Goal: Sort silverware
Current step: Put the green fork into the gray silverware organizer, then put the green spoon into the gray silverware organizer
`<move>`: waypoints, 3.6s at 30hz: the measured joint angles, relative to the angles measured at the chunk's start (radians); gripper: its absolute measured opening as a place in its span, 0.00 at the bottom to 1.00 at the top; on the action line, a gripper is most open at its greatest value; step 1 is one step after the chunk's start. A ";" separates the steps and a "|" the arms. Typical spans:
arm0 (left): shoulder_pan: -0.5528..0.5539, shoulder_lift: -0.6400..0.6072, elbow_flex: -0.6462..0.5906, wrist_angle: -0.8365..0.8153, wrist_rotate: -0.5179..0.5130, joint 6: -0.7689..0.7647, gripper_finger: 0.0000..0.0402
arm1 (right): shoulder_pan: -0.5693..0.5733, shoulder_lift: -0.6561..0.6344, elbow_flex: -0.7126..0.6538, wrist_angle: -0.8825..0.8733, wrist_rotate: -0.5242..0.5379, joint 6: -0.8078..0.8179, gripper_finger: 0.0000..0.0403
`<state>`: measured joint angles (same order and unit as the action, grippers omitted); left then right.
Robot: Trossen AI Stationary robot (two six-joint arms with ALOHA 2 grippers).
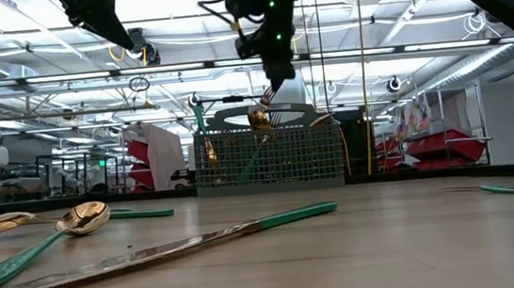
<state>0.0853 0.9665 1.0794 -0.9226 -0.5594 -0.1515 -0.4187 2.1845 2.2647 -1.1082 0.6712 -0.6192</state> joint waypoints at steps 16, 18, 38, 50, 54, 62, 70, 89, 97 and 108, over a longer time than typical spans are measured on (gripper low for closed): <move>0.000 0.000 0.000 0.001 0.020 -0.003 0.04 | 0.014 -0.054 0.020 0.051 0.012 0.031 0.47; 0.010 -0.001 -0.017 0.027 0.059 -0.020 0.04 | 0.024 -0.097 0.040 0.051 0.011 0.068 0.50; -0.110 0.163 -0.371 0.241 0.479 -0.772 0.04 | 0.073 -0.528 0.087 -0.090 0.012 0.266 0.52; -0.388 0.411 -0.370 0.414 0.483 -1.155 0.04 | 0.073 -0.545 0.087 -0.286 -0.029 0.250 0.52; -0.438 0.463 -0.352 0.381 0.484 -1.234 0.04 | 0.073 -0.545 0.087 -0.290 -0.079 0.243 0.52; -0.461 0.500 -0.335 0.353 0.540 -1.175 0.11 | 0.072 -0.545 0.087 -0.290 -0.102 0.232 0.52; -0.459 0.500 -0.335 0.388 0.533 -1.098 0.35 | 0.072 -0.545 0.087 -0.312 -0.139 0.244 0.52; -0.455 0.663 -0.317 0.360 0.543 -1.245 0.35 | 0.072 -0.545 0.087 -0.316 -0.202 0.252 0.52; -0.451 0.624 -0.303 0.289 0.548 -1.268 0.03 | 0.072 -0.545 0.087 -0.313 -0.198 0.249 0.52; -0.405 0.480 -0.170 0.281 0.348 -1.310 0.01 | 0.034 -0.545 0.087 -0.310 -0.205 0.295 0.52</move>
<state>-0.3197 1.4460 0.9098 -0.6411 -0.2112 -1.4611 -0.3848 1.6398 2.3512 -1.4181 0.4663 -0.3245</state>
